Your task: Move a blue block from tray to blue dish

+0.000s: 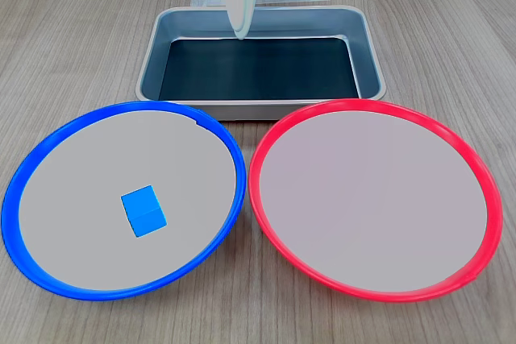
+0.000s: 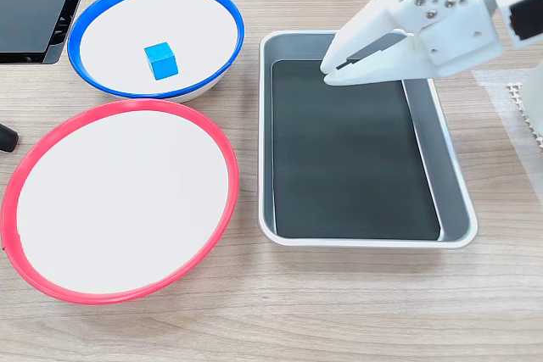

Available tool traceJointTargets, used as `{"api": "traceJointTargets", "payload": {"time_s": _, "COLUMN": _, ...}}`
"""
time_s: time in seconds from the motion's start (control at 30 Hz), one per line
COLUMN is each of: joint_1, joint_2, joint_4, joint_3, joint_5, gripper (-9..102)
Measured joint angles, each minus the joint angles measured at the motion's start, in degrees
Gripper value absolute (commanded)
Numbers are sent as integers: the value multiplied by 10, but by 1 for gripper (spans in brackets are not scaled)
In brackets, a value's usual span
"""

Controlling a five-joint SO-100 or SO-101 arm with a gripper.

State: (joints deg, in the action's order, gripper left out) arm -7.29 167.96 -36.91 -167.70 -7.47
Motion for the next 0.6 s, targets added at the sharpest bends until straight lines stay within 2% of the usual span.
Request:
{"api": "traceJointTargets", "payload": {"time_s": 0.1, "joint_1": -4, "joint_2": 84, "joint_4": -62, "joint_3": -47, "joint_5": 10, "gripper": 0}}
{"api": "traceJointTargets", "payload": {"time_s": 0.33, "joint_1": -4, "joint_2": 207, "joint_4": -187, "joint_3": -54, "joint_5": 2, "gripper": 0}}
{"api": "traceJointTargets", "payload": {"time_s": 0.6, "joint_1": -4, "joint_2": 213, "joint_4": -200, "joint_3": -54, "joint_5": -4, "gripper": 0}}
